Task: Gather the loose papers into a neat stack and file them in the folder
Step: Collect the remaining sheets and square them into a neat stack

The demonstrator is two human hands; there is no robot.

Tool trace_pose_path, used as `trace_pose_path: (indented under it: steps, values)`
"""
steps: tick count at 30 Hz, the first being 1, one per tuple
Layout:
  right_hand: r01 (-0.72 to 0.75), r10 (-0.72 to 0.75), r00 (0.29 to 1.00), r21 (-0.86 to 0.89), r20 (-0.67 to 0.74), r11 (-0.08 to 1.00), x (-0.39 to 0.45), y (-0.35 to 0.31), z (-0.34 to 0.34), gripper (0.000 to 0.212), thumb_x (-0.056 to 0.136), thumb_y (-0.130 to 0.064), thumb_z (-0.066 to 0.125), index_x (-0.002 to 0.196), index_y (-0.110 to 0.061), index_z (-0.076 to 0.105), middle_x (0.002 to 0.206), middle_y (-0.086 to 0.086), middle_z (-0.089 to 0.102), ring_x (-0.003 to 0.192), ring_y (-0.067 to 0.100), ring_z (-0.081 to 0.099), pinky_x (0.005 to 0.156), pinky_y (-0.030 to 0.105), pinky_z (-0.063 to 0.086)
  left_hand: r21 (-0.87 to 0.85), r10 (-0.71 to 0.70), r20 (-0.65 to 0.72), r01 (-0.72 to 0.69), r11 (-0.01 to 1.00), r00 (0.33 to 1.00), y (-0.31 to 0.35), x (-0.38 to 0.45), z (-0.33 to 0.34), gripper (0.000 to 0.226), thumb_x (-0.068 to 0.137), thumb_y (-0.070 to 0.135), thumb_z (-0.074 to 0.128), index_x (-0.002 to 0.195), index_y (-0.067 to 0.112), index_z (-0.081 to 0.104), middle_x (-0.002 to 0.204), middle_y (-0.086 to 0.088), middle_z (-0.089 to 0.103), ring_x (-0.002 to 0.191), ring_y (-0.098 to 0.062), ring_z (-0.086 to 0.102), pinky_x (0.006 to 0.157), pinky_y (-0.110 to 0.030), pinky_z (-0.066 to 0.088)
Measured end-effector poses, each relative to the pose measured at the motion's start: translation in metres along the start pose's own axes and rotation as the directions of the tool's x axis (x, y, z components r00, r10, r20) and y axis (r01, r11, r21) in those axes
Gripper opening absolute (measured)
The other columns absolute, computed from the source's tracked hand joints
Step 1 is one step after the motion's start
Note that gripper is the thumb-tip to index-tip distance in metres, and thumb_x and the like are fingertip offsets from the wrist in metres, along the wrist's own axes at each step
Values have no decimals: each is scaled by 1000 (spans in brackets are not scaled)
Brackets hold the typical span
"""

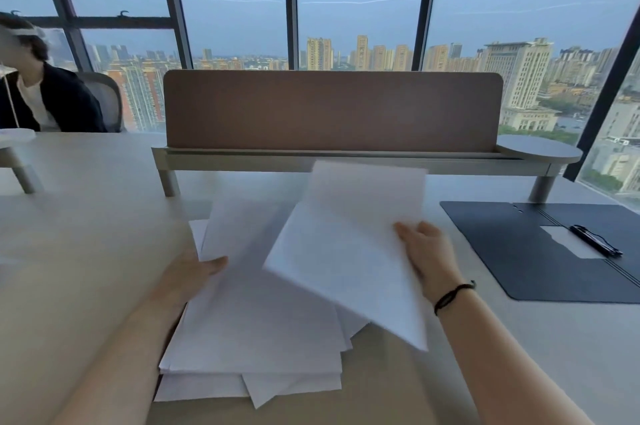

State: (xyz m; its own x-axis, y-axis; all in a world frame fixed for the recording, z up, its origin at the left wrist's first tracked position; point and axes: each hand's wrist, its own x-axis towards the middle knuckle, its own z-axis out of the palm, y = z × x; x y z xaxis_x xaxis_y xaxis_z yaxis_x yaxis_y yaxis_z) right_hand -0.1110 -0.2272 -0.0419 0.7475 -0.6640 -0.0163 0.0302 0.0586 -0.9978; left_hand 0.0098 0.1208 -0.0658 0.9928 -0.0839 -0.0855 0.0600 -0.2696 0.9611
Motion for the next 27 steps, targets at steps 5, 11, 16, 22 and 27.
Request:
trace_pose_path:
  steps: [5, 11, 16, 22, 27]
  values:
    - [156, -115, 978, -247, 175, 956, -16, 15, 53, 13, 95, -10, 64, 83, -15, 68, 72, -2, 69, 59, 12, 62, 54, 20, 50, -258, 86, 84, -62, 964, 993, 5, -9, 22, 24, 96, 1, 55, 119, -1, 64, 113, -17, 68, 79, -16, 72, 71, -22, 57]
    - [312, -111, 910, -483, 400, 818, -33, 26, 78, 27, 93, -35, 66, 114, -18, 65, 101, -6, 69, 92, 17, 65, 71, 26, 47, 71, 74, 39, -77, 994, 996, 3, -4, 26, 37, 93, 48, 61, 110, 15, 68, 113, 2, 67, 110, -16, 61, 99, -36, 43]
    - [269, -140, 955, -566, 262, 779, -25, 26, 67, 79, 89, -54, 67, 151, -13, 40, 144, 4, 52, 135, 22, 50, 108, 37, 43, -138, 179, 224, -150, 979, 958, -6, -4, 27, 58, 67, 21, 84, 122, 12, 66, 112, -3, 77, 105, -22, 73, 98, -47, 53]
    - [-11, 74, 949, -201, 306, 979, -25, 8, 43, 86, 74, -62, 79, 139, -10, 58, 123, 5, 74, 110, 23, 72, 96, 38, 55, -435, 266, 62, -214, 874, 962, 12, -13, 33, 40, 71, 12, 74, 111, 9, 71, 106, -8, 78, 92, -22, 76, 77, -32, 62]
    - [223, -131, 874, -147, 467, 964, -48, -29, 36, 41, 77, -45, 82, 106, -17, 75, 101, 1, 81, 96, 20, 77, 92, 46, 60, -494, 364, -81, -354, 794, 928, 49, -42, 35, 26, 77, 18, 74, 103, 16, 73, 99, 0, 80, 87, -17, 76, 69, -28, 59]
